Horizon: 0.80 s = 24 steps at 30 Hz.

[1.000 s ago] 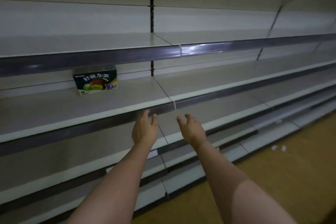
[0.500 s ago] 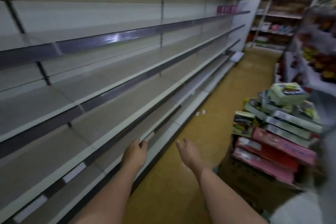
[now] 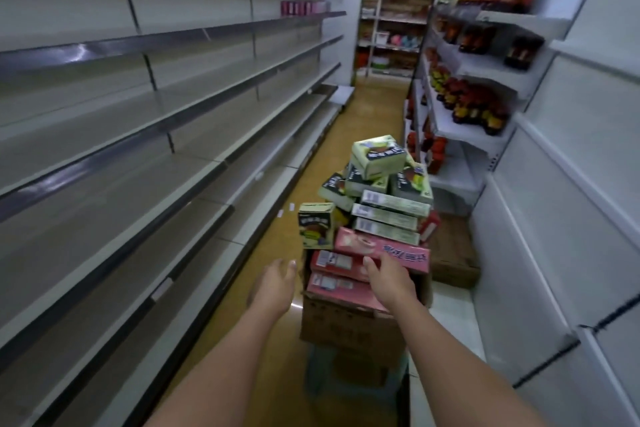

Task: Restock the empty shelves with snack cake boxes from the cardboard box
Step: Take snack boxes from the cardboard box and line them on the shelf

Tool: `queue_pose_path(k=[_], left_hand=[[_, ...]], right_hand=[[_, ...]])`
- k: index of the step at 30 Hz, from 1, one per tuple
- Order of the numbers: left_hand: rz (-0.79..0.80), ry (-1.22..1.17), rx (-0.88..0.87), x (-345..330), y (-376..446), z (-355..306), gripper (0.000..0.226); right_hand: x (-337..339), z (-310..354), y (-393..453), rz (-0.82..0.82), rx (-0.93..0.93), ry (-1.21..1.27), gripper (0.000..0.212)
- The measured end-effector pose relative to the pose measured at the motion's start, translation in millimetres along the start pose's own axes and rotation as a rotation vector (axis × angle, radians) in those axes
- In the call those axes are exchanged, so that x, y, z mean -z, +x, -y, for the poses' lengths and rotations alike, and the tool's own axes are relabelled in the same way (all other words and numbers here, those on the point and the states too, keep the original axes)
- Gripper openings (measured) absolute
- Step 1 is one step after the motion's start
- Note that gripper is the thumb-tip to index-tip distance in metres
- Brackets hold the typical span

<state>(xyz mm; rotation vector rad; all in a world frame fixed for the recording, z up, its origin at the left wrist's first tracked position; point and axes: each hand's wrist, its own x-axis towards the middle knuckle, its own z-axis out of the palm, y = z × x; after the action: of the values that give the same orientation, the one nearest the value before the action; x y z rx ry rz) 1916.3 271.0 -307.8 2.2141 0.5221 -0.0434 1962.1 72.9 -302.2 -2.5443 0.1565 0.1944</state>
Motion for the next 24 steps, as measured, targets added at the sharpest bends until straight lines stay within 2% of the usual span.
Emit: queue_pose_path(k=[3, 8, 16, 24], left_hand=[[0.035, 0.015, -0.064, -33.0, 6.7, -29.7, 0.047], [0.082, 0.067, -0.097, -67.7, 28.6, -61.5, 0.049], [0.079, 0.103, -0.185, -96.0, 75.1, -101.6, 0.055], [0.045, 0.056, -0.225, -86.0, 142.1, -133.0, 0.06]], right_hand=[[26.8, -29.2, 19.4, -0.029, -0.052, -0.031, 0.053], [56.9, -54.2, 48.0, -0.11, -0.095, 0.001, 0.047], [77.3, -55.1, 92.8, -0.155, -0.105, -0.006, 0.044], [84.6, -23.6, 153.5, -0.159, -0.113, -0.039, 0.056]])
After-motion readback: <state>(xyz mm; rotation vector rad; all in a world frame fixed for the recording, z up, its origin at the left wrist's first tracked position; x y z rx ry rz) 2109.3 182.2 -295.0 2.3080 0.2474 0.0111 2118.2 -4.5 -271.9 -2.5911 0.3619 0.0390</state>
